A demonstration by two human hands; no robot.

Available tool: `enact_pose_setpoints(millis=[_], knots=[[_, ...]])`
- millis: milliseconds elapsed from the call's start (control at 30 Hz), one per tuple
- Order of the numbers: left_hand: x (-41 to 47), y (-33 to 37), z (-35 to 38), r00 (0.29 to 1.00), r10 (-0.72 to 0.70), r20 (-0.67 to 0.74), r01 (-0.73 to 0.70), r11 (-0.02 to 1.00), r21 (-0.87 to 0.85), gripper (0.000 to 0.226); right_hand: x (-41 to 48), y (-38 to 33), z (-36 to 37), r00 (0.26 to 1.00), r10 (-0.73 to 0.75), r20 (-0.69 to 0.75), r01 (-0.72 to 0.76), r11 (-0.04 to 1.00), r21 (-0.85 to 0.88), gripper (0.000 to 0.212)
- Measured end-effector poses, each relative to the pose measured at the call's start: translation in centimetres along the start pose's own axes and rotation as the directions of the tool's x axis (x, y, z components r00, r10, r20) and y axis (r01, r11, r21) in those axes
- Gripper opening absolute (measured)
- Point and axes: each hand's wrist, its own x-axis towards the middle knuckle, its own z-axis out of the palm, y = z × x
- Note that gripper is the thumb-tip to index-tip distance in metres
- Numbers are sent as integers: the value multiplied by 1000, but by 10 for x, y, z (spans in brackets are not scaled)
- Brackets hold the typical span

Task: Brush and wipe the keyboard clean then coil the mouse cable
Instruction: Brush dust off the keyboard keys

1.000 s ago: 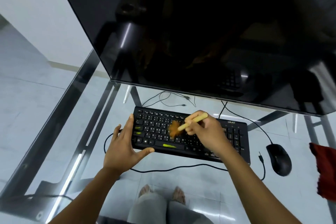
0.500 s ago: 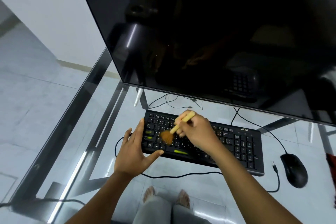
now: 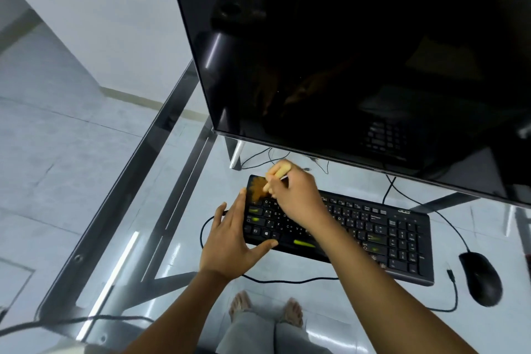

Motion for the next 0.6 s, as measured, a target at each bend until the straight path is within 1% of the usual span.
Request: enact_pose_setpoints(millis=[33, 67, 100, 133, 167, 200, 233, 267, 300, 333, 367, 400, 433, 467, 500, 533, 567, 600], knots=[[0, 0, 0, 1000, 2, 5, -2, 1000, -2, 108, 3, -2, 1, 997, -6, -71, 6, 1000, -11, 12], [0, 0, 1, 1000, 5, 3, -5, 1000, -9, 109, 6, -1, 0, 990, -4, -143, 7, 1000, 21, 12], [0, 0, 1, 1000, 7, -7, -7, 1000, -18, 109, 8, -2, -2, 988, 10, -153, -1, 998, 62, 11], [0, -1, 0, 1000, 7, -8, -7, 1000, -22, 109, 10, -3, -1, 994, 45, -95, -35, 994, 107, 11], [0, -1, 0, 1000, 2, -1, -2, 1000, -21, 109, 9, -4, -1, 997, 81, 8, -81, 990, 118, 10], [0, -1, 0, 1000, -2, 1, 2, 1000, -17, 109, 7, -5, 1, 993, 93, 71, -99, 991, 88, 10], [0, -1, 0, 1000, -2, -4, 2, 1000, -14, 109, 6, -6, 2, 995, 89, 45, -92, 994, 57, 11], [0, -1, 0, 1000, -1, -7, 1, 1000, -17, 109, 6, -6, 2, 996, 82, -41, -80, 996, 47, 12], [0, -1, 0, 1000, 2, -8, -3, 1000, -23, 108, 3, -6, -1, 990, 68, -121, -59, 995, 77, 13], [0, -1, -1, 1000, 7, -10, -7, 999, -31, 108, 3, -4, -3, 988, 78, -135, -61, 990, 124, 12], [0, -1, -1, 1000, 8, -14, -8, 999, -35, 108, 1, -4, -5, 992, 106, -72, -93, 981, 173, 11], [0, -1, -1, 1000, 3, -14, -4, 999, -34, 108, 0, -3, -7, 990, 136, 40, -141, 972, 186, 10], [0, -2, -1, 1000, -2, -13, 2, 1000, -30, 108, -2, 0, -9, 984, 148, 104, -162, 977, 141, 10], [0, -2, 0, 1000, -2, -11, 2, 1000, -29, 108, -3, 4, -11, 987, 142, 76, -149, 984, 98, 10], [0, -3, 0, 1000, 2, -12, -3, 999, -32, 109, -3, 7, -16, 991, 130, -26, -128, 989, 67, 13], [0, -3, 0, 1000, 8, -14, -8, 999, -37, 109, -4, 10, -21, 983, 129, -131, -119, 989, 87, 15], [0, -3, 0, 1000, 13, -15, -13, 999, -40, 109, -7, 12, -25, 976, 137, -166, -120, 987, 112, 15], [0, -3, 0, 1000, 16, -15, -17, 999, -45, 109, -10, 13, -29, 977, 178, -121, -158, 975, 156, 14]])
